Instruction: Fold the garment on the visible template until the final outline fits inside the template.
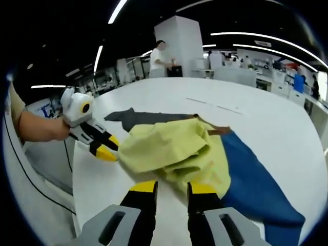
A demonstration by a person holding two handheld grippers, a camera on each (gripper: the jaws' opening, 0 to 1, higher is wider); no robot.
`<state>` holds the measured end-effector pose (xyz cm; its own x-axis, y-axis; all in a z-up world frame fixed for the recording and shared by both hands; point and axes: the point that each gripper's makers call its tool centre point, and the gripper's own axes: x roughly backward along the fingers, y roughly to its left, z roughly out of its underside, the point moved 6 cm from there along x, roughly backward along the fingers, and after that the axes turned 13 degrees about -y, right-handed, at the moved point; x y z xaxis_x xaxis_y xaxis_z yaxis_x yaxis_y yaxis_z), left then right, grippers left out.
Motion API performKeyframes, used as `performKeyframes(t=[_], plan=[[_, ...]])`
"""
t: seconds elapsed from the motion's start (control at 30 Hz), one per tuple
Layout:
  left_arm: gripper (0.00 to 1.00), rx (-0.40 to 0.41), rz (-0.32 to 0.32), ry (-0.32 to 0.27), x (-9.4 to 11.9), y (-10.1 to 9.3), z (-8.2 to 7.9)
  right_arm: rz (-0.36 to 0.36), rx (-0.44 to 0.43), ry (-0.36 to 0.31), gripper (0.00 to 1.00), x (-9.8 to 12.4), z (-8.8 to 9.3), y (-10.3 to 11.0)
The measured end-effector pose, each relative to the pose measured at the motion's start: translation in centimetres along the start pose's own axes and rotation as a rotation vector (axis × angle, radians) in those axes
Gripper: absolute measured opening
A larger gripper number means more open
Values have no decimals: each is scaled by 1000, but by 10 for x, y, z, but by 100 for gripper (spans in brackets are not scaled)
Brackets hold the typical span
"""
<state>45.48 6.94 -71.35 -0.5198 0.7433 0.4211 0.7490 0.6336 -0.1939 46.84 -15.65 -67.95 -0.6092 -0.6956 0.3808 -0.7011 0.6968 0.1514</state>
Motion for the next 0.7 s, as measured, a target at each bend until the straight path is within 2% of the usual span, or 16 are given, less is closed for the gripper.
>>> performKeyframes(t=[0.13,0.27,0.47,0.7], plan=[[10,1,-10,0,-3,2,-1,0,-2,0,19,-1,0,0],[0,10,2,12,-3,1,-1,-2,-3,0,19,-2,0,1],[0,16,-3,-20,2,3,-12,-1,-4,1,19,-1,1,1],[0,22,-35,-78,10,17,-34,3,-8,3,18,-1,2,-2]])
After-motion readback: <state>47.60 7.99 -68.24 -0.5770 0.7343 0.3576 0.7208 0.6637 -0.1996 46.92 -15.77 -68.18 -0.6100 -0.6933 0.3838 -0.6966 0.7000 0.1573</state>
